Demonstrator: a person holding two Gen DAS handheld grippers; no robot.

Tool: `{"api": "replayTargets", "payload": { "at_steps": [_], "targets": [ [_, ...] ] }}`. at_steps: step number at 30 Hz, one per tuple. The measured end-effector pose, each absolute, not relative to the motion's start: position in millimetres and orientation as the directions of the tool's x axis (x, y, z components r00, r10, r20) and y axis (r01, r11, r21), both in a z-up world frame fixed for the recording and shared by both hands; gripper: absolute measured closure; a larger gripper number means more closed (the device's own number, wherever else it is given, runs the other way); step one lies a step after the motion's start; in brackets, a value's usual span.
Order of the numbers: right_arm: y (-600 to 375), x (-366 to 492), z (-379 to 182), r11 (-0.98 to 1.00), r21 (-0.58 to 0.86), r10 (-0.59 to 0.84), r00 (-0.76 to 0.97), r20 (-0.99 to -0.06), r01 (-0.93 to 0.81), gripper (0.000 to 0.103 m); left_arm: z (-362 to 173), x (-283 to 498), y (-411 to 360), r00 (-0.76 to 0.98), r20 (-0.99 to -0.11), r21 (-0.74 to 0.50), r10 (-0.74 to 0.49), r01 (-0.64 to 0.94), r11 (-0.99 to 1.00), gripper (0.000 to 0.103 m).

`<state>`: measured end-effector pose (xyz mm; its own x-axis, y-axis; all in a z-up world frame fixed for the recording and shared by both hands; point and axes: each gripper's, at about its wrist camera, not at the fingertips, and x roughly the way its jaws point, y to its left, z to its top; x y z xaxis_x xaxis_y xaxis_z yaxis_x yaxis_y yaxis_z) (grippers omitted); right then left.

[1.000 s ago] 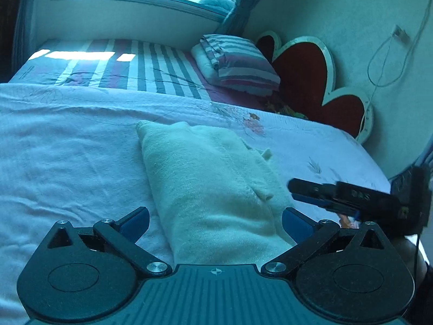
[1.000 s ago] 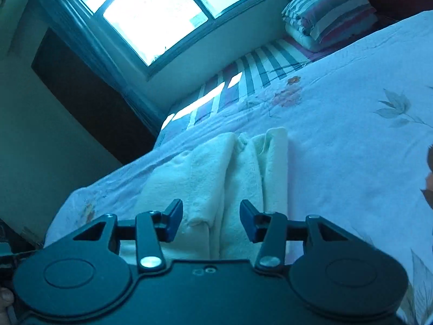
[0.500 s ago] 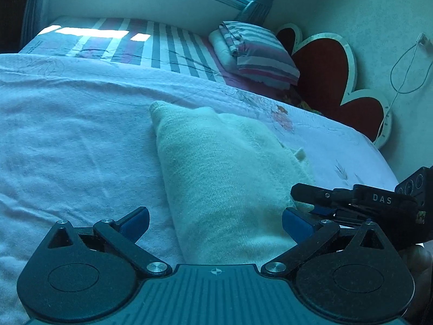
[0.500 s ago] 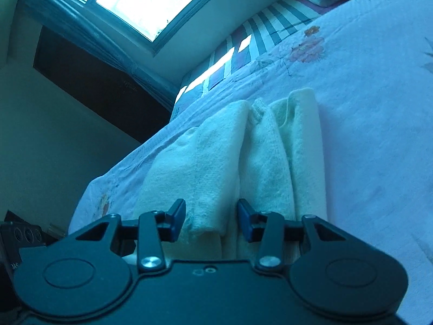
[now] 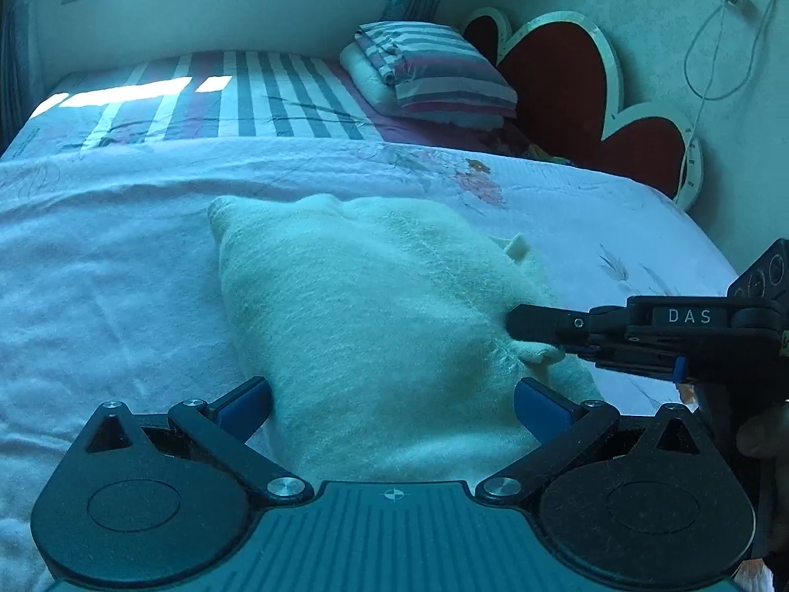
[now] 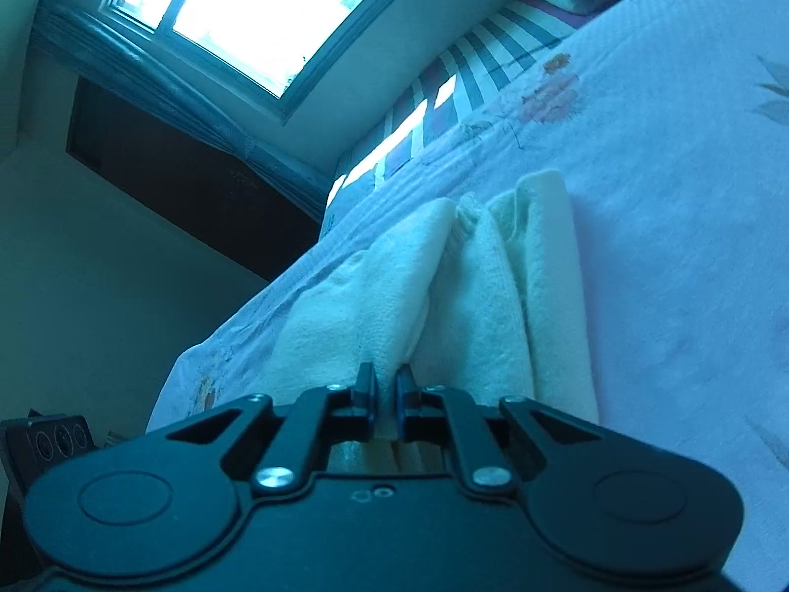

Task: Fold small clothes
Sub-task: 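Pinch and press the folded strip's edge with the right tool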

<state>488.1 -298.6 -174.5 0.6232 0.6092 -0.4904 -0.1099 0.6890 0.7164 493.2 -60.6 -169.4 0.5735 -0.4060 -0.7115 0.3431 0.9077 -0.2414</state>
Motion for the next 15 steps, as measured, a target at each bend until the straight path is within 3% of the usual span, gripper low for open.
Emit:
{"api": "replayTargets", "payload": {
  "at_steps": [7, 12, 15],
  "targets": [
    [-313, 471, -144, 0.681, 0.719, 0.590, 0.685, -0.428, -0.138, 0.095, -153, 496, -81, 0.547, -0.743, -0.204, -0.385, 0.363, 0.909, 0.000],
    [-324, 476, -176, 0.735, 0.678, 0.522, 0.659, -0.541, -0.025, 0.095, -168, 486, -108, 0.570, -0.767, -0.054, -0.294, 0.399, 0.915, 0.000],
    [-325, 473, -179, 0.732, 0.681, 0.516, 0.672, -0.531, -0.023, 0.095, -160, 475, -118, 0.596, -0.753, -0.012, -0.280, 0.412, 0.911, 0.000]
  ]
}}
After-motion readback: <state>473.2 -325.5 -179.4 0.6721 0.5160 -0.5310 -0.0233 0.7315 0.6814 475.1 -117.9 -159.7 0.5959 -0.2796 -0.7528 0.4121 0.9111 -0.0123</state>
